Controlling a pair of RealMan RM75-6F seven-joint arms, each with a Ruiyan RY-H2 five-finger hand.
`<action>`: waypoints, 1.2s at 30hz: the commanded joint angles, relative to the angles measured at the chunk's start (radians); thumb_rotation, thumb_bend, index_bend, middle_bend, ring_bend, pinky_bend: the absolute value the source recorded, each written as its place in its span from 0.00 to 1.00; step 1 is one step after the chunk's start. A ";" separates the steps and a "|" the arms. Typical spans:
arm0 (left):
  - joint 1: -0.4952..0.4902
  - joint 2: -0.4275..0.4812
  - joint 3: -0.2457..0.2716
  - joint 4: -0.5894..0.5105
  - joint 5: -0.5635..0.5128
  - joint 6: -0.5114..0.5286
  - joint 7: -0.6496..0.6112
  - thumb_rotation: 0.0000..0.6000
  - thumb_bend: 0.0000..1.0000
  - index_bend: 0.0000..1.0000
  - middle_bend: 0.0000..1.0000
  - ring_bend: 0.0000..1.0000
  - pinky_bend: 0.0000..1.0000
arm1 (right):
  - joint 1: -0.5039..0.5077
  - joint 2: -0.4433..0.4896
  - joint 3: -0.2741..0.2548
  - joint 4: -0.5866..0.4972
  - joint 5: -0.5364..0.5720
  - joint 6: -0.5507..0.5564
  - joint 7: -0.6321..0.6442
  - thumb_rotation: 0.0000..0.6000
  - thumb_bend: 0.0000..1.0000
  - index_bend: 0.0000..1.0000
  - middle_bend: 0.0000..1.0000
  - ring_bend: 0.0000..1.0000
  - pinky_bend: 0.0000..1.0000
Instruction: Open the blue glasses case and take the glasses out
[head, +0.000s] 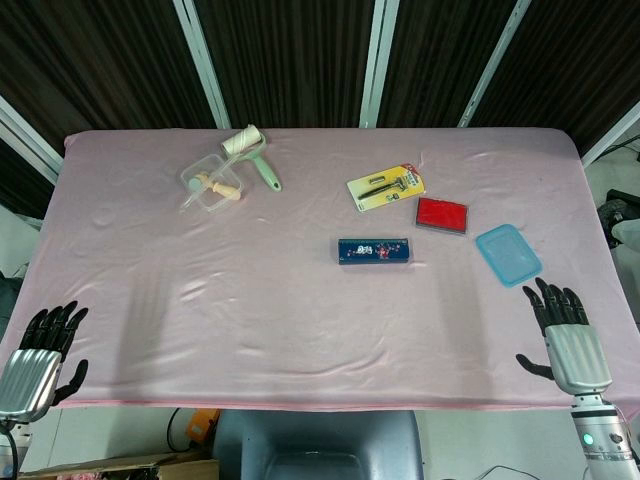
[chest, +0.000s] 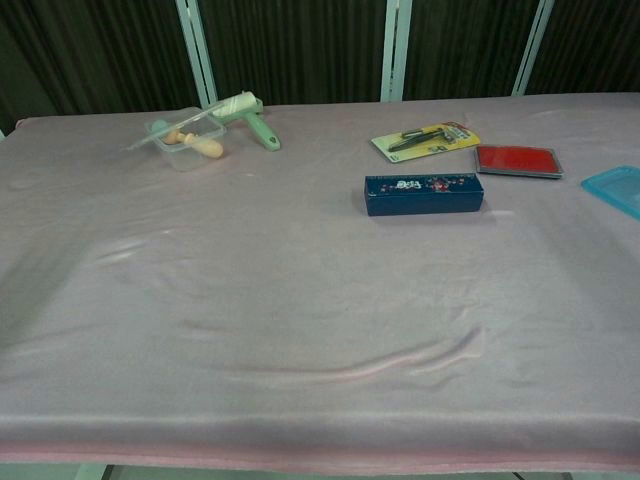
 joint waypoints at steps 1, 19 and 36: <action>-0.003 0.000 0.000 0.001 -0.002 -0.006 -0.004 1.00 0.42 0.00 0.00 0.00 0.03 | 0.000 -0.001 0.001 -0.001 0.002 -0.001 -0.001 1.00 0.25 0.00 0.00 0.00 0.00; -0.017 0.016 0.004 0.007 -0.009 -0.042 -0.050 1.00 0.41 0.00 0.00 0.00 0.03 | 0.324 -0.210 0.156 0.263 0.129 -0.370 -0.063 1.00 0.26 0.06 0.00 0.00 0.00; -0.022 0.010 0.001 0.012 -0.021 -0.054 -0.041 1.00 0.41 0.00 0.00 0.00 0.03 | 0.582 -0.542 0.203 0.708 0.150 -0.538 0.083 1.00 0.43 0.40 0.20 0.17 0.14</action>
